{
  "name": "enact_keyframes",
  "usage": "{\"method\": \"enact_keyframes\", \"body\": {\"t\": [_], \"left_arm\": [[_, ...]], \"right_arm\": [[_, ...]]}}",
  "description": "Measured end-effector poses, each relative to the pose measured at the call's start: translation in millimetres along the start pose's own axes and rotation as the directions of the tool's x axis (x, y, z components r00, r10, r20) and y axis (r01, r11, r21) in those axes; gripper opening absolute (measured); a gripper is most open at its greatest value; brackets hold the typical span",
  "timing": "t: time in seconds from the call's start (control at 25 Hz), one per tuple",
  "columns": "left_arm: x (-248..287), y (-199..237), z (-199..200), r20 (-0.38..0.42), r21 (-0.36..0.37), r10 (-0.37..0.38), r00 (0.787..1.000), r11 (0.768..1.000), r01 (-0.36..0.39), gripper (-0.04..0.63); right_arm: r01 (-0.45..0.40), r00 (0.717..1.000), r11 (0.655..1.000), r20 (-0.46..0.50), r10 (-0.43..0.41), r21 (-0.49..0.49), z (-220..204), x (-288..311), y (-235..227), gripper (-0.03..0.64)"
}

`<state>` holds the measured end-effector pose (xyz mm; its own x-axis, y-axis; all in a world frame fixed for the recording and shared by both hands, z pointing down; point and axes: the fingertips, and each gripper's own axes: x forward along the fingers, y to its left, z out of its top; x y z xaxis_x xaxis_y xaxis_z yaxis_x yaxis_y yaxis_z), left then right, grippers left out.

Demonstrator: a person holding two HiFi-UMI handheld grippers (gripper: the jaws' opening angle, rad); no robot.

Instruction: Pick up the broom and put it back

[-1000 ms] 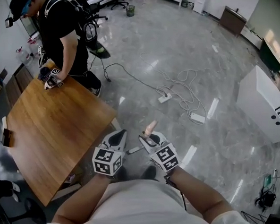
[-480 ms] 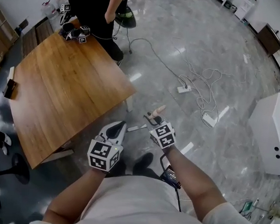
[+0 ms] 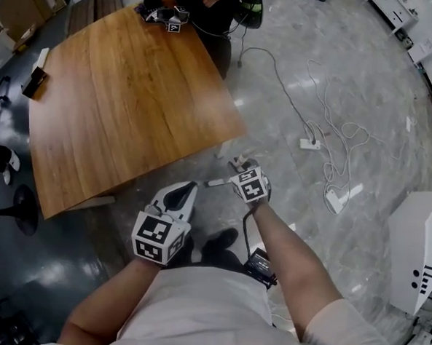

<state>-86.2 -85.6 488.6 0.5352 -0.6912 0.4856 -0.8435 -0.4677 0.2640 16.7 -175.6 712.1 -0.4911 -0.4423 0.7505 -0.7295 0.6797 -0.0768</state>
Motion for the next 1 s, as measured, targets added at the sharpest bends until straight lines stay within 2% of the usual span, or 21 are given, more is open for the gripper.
{"method": "enact_keyframes", "body": {"t": [0.16,0.32,0.72,1.0], "left_arm": [[-2.9,20.6,-6.0,-0.005,-0.017,0.032,0.999,0.999,-0.032,0.005],[-3.4,32.8,-7.8,-0.01,-0.02,0.048,0.999,0.999,-0.048,0.005],[4.9,54.5,-18.9,-0.033,-0.027,0.059,0.998,0.998,-0.06,0.005],[3.2,62.8,-19.9,-0.035,-0.043,0.057,0.998,0.997,-0.059,0.005]], "right_arm": [[-0.021,0.998,0.999,-0.052,0.019,-0.035,0.8,40.9,3.4,0.081],[-0.038,0.995,0.999,-0.089,0.035,-0.023,-4.3,69.7,7.4,0.081],[-0.032,0.999,0.998,-0.031,0.03,-0.054,23.0,110.4,11.6,0.086],[-0.062,0.997,0.994,-0.061,0.056,-0.091,25.3,112.2,20.9,0.08]]}}
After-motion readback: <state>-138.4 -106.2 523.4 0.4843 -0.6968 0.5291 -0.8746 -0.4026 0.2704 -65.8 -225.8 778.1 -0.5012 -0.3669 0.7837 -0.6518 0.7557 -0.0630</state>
